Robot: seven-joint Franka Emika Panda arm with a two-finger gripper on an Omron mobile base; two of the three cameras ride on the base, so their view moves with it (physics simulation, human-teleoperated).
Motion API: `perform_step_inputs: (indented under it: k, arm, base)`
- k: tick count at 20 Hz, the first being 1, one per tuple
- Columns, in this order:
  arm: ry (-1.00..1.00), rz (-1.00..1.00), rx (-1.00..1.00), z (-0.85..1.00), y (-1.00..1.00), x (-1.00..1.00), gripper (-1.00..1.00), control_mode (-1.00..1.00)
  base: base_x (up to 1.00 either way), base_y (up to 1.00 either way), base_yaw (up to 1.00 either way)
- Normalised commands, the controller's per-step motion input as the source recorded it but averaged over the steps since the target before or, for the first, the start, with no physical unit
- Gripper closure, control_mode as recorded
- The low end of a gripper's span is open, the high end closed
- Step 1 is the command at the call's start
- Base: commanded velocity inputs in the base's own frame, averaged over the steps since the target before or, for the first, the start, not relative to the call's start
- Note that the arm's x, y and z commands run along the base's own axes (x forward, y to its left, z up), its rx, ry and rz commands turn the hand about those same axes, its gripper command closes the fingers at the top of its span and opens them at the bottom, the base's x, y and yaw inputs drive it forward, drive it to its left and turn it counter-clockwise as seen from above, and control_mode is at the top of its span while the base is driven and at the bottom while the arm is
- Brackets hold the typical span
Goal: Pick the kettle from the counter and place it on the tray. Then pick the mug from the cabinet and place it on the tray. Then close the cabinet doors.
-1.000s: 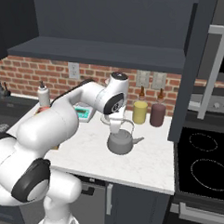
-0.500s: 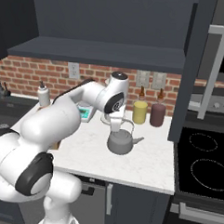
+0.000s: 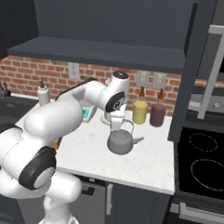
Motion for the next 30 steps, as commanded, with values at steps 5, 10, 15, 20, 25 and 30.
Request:
perform_step_inputs:
  k: [5, 10, 15, 20, 25, 30]
  arm:
    - [0.00, 0.00, 0.00, -0.10, 0.00, 0.00, -1.00, -1.00]
    - [0.00, 0.00, 0.00, -0.07, 0.00, 0.00, -1.00, -1.00]
    - [0.00, 0.00, 0.00, -0.01, 0.00, 0.00, -1.00, -1.00]
    - [0.02, 0.00, 0.00, -0.09, 0.00, 0.00, -1.00, -1.00]
    - [0.05, 0.00, 0.00, -0.13, 0.05, 0.00, -1.00, -1.00]
    - [0.06, 0.00, 0.00, -0.13, 0.07, 0.01, -1.00, -1.00]
  base:
    - [0.00, 0.00, 0.00]
    - [0.00, 0.00, 0.00]
    - [0.00, 0.00, 0.00]
    - [0.00, 0.00, 0.00]
    - [0.00, 0.00, 0.00]
    - [0.00, 0.00, 0.00]
